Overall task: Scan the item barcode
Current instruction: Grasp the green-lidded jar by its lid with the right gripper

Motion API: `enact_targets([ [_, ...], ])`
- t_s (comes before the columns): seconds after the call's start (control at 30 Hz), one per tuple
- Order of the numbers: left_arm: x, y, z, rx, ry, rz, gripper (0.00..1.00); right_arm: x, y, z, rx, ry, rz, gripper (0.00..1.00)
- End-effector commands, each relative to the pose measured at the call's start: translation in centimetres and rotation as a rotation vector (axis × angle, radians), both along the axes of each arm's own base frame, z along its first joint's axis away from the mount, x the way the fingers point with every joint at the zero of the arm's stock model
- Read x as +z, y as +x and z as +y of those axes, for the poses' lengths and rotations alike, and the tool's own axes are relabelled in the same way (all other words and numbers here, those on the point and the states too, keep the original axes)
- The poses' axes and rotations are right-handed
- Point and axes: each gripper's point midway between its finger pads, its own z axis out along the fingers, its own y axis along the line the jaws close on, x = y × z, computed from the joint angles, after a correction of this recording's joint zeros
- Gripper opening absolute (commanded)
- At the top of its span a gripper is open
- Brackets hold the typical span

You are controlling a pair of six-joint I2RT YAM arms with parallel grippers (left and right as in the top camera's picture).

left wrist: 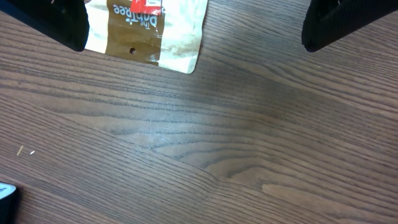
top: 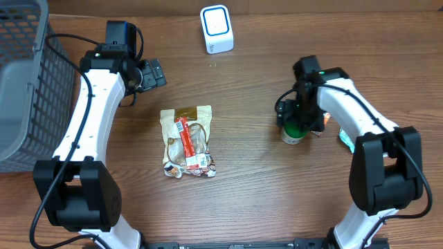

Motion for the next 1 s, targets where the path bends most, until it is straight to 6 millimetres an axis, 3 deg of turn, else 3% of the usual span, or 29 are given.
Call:
enact_targets([
  [0.0, 1.4, 0.4, -0.2, 0.001, -0.009, -0.039, 1.00, -0.2, 0.4, 3.0, 0.079, 0.024, -0.042, 0.84],
  [0.17, 1.4, 0.4, -0.2, 0.001, -0.009, -0.039, 1.00, -0.1, 1.2, 4.9, 0.137, 0.004, -0.106, 0.84],
  [0.4, 1.4, 0.4, -0.2, 0.001, -0.009, -0.039, 1.00, -0.1, 0.8, 4.0, 0.167, -0.091, -0.101, 0.88],
  [0.57, 1.4, 0.4, -0.2, 0.001, -0.009, -0.039, 1.00, 1.1, 0.1, 3.8, 0.173, -0.100, -0.068, 0.88],
  [0.8, 1.4, 0.4, -0.2, 0.001, -0.009, -0.039, 1.00, 0.9, -2.0, 4.0, 0.178, -0.069, 0.018, 0.92],
  [0.97, 1.4, 0.4, -0.2, 0.001, -0.009, -0.039, 0.99, -0.4, -2.5, 4.3, 0.178, -0.043, 0.024, 0.83],
])
